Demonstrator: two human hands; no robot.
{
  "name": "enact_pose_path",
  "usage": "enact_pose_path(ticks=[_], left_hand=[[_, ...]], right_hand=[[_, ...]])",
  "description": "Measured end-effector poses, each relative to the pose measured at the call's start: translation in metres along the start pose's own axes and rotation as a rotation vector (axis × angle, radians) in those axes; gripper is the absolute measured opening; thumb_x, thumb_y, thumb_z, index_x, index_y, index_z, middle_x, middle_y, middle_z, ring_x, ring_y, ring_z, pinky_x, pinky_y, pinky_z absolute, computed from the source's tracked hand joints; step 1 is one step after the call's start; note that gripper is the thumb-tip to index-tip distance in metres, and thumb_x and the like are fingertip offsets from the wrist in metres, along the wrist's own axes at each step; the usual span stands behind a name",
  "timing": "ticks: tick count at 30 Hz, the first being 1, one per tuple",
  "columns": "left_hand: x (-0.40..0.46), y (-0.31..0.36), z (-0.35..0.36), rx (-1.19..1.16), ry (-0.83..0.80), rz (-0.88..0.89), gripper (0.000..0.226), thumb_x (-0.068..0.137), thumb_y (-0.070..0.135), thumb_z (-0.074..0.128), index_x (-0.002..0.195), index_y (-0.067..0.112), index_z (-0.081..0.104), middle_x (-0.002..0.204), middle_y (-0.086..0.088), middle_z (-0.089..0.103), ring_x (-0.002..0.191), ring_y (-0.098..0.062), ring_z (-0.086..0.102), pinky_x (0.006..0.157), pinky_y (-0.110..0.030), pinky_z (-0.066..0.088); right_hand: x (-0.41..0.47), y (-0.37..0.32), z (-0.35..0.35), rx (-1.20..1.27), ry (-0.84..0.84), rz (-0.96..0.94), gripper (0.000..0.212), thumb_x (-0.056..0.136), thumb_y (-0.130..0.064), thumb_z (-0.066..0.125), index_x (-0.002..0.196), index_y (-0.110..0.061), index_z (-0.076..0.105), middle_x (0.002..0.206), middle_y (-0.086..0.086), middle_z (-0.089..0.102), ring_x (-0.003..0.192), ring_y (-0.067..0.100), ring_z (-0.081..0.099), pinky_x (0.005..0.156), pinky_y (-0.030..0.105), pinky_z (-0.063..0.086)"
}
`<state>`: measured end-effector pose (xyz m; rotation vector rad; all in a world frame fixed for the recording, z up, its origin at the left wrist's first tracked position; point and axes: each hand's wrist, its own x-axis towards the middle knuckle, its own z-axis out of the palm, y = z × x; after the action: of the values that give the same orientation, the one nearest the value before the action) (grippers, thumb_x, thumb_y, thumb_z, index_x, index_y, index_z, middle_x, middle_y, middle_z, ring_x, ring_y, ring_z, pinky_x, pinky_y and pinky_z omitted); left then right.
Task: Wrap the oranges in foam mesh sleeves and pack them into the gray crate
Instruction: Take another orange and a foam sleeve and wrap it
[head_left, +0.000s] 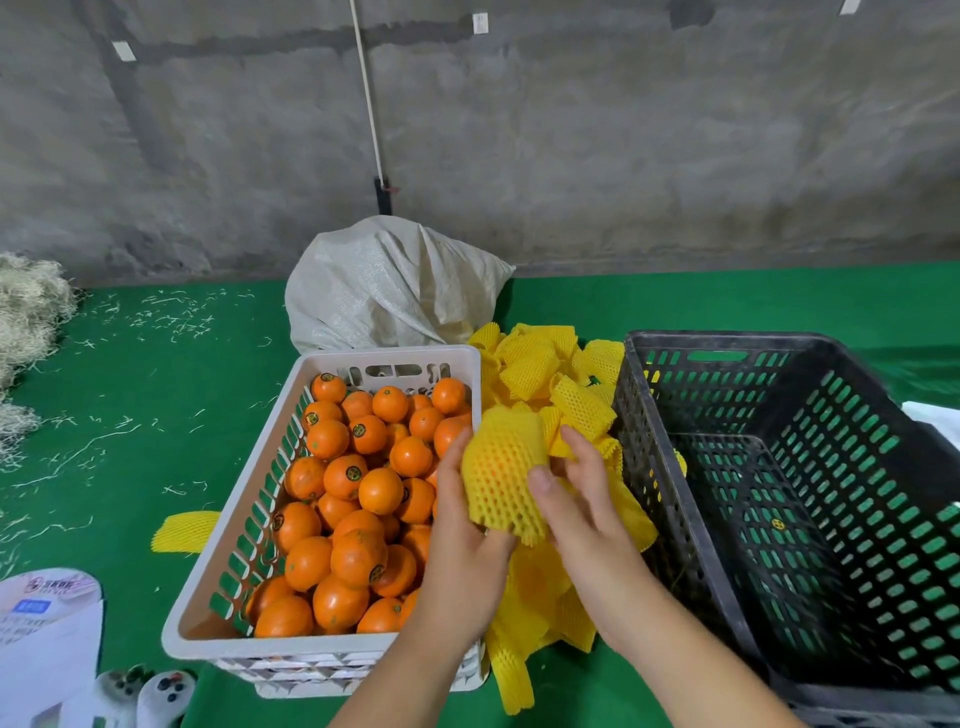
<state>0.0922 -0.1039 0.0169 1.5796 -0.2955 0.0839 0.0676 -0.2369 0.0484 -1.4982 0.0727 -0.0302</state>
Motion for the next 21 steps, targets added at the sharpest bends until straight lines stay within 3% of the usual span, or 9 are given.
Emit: enact_pose_path(ticks=[4,6,8,10,12,14,16,18,21], left_hand=[[-0.002,-0.012,-0.005,0.378,-0.401,0.08,0.093,0.101,0.041,0.064,0.165,0.048,-0.004,0.171,0.03,0.004,0.158,0.003,0.014,0.12,-0.013,0.027],[0.013,-0.016,-0.025,0.526,-0.395,0.142,0.077,0.103,0.056,0.056,0.165,0.048,0.012,0.167,0.029,0.026,0.147,0.0,0.04,0.111,-0.026,0.046],[0.033,-0.027,-0.051,0.669,-0.264,0.153,0.055,0.106,0.048,0.054,0.158,0.043,0.037,0.153,0.024,0.049,0.131,0.0,0.054,0.102,-0.034,0.053],[0.055,-0.045,-0.076,0.939,-0.197,0.033,0.052,0.106,0.034,0.056,0.156,0.029,0.044,0.155,0.005,0.051,0.138,-0.019,0.05,0.112,-0.042,0.044],[0.068,-0.063,-0.092,1.282,-0.346,-0.265,0.062,0.105,0.037,0.052,0.163,0.026,0.033,0.167,-0.004,0.035,0.151,-0.035,0.033,0.121,-0.048,0.033],[0.071,-0.076,-0.095,1.494,-0.632,-0.445,0.067,0.102,0.05,0.045,0.165,0.034,0.027,0.172,0.002,0.022,0.156,-0.039,0.014,0.121,-0.051,0.03],[0.068,-0.083,-0.092,1.607,-0.85,-0.409,0.058,0.101,0.054,0.039,0.156,0.038,0.04,0.166,0.007,0.034,0.153,-0.034,0.023,0.111,-0.049,0.035],[0.067,-0.083,-0.088,1.603,-0.934,-0.364,0.055,0.1,0.05,0.041,0.152,0.033,0.045,0.154,0.002,0.051,0.137,-0.029,0.048,0.091,-0.041,0.041],[0.062,-0.079,-0.082,1.579,-0.974,-0.291,0.072,0.099,0.045,0.048,0.165,0.038,0.02,0.145,0.0,0.059,0.124,-0.028,0.059,0.078,-0.037,0.044]], right_hand=[[0.015,0.008,-0.015,0.01,0.122,0.049,0.074,0.077,-0.045,0.086,0.141,-0.046,0.049,0.13,-0.02,0.065,0.119,0.005,0.064,0.103,0.042,0.053],[0.023,0.01,-0.041,0.057,0.234,0.083,0.083,0.067,-0.054,0.088,0.14,-0.047,0.049,0.127,-0.021,0.066,0.117,0.006,0.065,0.095,0.044,0.056],[0.031,0.008,-0.078,-0.061,0.405,0.012,0.076,0.071,-0.049,0.089,0.133,-0.054,0.045,0.12,-0.026,0.063,0.108,-0.002,0.063,0.081,0.027,0.052],[0.039,0.012,-0.119,-0.251,0.605,-0.03,0.082,0.08,-0.038,0.086,0.143,-0.05,0.033,0.133,-0.018,0.052,0.116,0.007,0.057,0.087,0.026,0.045],[0.049,0.02,-0.151,-0.44,0.719,0.065,0.092,0.087,-0.04,0.078,0.156,-0.044,0.016,0.156,-0.008,0.027,0.137,0.024,0.042,0.105,0.038,0.038],[0.054,0.03,-0.163,-0.696,0.671,0.232,0.096,0.091,-0.053,0.067,0.16,-0.039,0.001,0.169,-0.002,0.001,0.155,0.032,0.01,0.122,0.05,0.019],[0.052,0.038,-0.154,-0.922,0.561,0.247,0.093,0.093,-0.06,0.059,0.16,-0.04,-0.003,0.17,0.0,-0.013,0.156,0.032,-0.009,0.123,0.055,0.007],[0.046,0.046,-0.135,-1.138,0.426,0.097,0.085,0.094,-0.06,0.056,0.157,-0.042,0.003,0.169,-0.002,-0.014,0.155,0.033,-0.006,0.121,0.058,0.013],[0.043,0.057,-0.114,-1.599,0.085,-0.104,0.067,0.095,-0.062,0.05,0.154,-0.042,0.024,0.17,0.006,-0.005,0.152,0.035,0.001,0.12,0.054,0.015]])
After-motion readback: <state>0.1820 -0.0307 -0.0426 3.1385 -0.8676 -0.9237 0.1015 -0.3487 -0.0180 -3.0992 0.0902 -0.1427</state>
